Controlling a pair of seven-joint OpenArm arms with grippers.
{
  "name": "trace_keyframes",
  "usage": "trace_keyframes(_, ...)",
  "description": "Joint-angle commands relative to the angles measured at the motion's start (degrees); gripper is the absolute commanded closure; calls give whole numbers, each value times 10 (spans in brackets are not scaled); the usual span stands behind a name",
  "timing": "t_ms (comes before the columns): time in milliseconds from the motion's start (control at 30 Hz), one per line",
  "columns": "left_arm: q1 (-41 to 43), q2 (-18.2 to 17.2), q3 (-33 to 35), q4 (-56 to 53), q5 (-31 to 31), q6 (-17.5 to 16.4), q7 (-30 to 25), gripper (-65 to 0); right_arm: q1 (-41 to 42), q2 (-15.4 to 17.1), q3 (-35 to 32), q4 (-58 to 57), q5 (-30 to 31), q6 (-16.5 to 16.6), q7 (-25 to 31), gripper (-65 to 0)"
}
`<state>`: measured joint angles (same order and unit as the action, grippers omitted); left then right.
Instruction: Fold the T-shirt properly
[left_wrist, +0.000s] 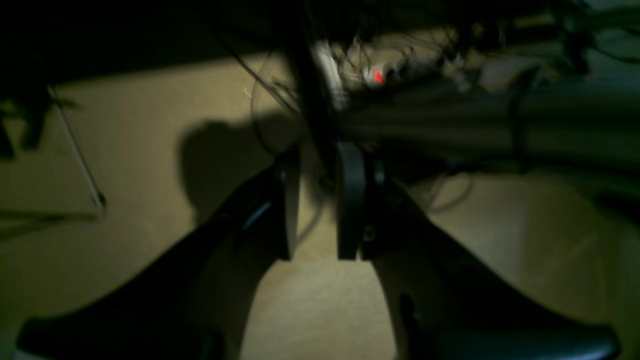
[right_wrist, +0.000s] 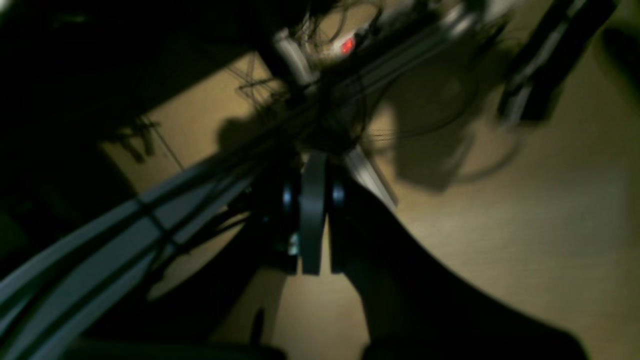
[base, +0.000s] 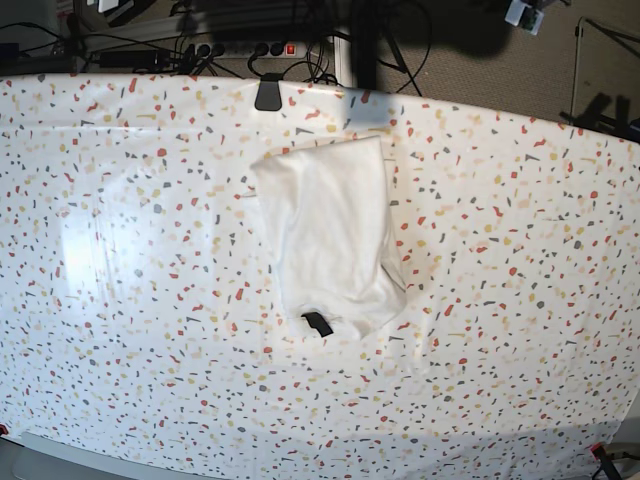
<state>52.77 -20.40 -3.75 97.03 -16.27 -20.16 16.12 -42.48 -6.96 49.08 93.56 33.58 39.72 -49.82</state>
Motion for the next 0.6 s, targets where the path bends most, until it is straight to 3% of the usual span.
trace_keyframes(0, 5, -4, -3, -22, -2, -2, -23, -122, 3, 21, 4, -23, -3, 3, 12, 0)
trace_keyframes(167, -52, 11, -3, -193, -2, -2, -58, -122, 63, 87, 3, -200, -118, 3, 97, 0)
trace_keyframes(267, -106, 43, -3, -310, -2, -5, -57, -122, 96, 128, 2, -313, -192, 3, 168, 0)
trace_keyframes(333, -146, 66, -3, -392, 15, -26, -63, -122, 115, 155, -8, -385, -236, 3, 218, 0)
trace_keyframes(433, -205, 94, -3, -512, 70, -39, -120, -122, 139, 196, -49, -487, -283, 3, 297, 0)
trace_keyframes(567, -274, 118, -3, -631, 83, -39, -171, -122, 184, 237, -145, -588, -306, 3, 345, 0)
